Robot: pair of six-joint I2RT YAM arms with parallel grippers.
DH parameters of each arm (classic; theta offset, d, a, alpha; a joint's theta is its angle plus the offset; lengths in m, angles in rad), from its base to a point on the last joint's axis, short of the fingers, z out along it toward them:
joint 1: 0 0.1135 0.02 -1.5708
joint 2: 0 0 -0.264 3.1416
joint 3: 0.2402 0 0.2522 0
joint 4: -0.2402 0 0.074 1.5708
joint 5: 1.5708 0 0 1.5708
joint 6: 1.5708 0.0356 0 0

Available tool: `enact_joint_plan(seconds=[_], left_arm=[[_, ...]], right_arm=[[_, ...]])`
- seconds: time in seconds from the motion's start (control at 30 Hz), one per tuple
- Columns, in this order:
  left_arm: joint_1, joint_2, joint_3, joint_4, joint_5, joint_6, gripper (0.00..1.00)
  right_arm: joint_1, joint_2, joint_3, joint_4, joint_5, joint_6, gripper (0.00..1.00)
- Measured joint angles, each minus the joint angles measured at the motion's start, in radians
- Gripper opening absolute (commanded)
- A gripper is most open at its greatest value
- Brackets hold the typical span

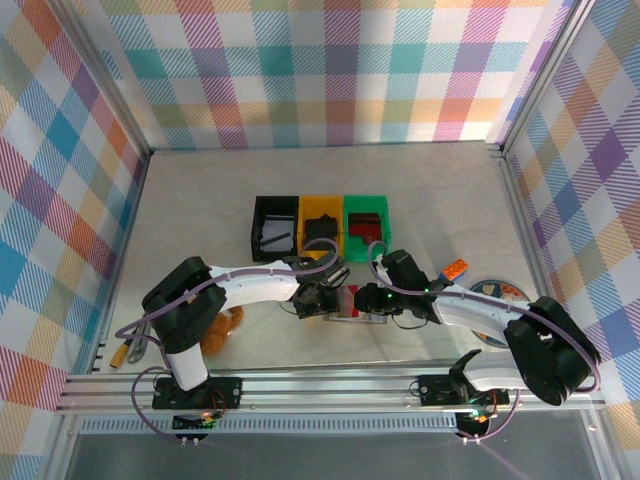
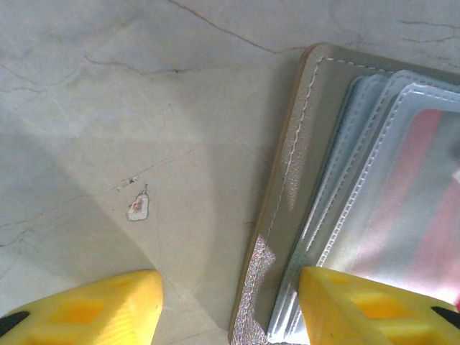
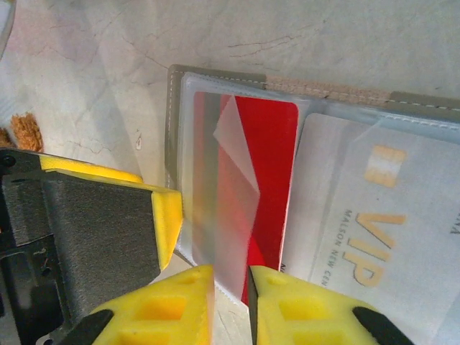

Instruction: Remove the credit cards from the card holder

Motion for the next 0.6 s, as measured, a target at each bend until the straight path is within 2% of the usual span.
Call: enact_joint_plan(seconds=[0.23, 0.37, 0.6], left_arm=[[0.000, 0.000, 0.000, 0.000, 0.000, -0.004, 0.54], [0.000, 0.000, 0.000, 0.000, 0.000, -0.004, 0.54], [0.000, 0.000, 0.000, 0.000, 0.000, -0.006, 0.54]], right_arm=[[0.000, 0.000, -0.013, 0.035, -0.013, 0.004, 0.22], [0.000, -0.028, -0.013, -0.006, 0.031, 0.000, 0.34], [0.000, -0.055, 0.003, -0.103, 0.103, 0.000, 0.33]])
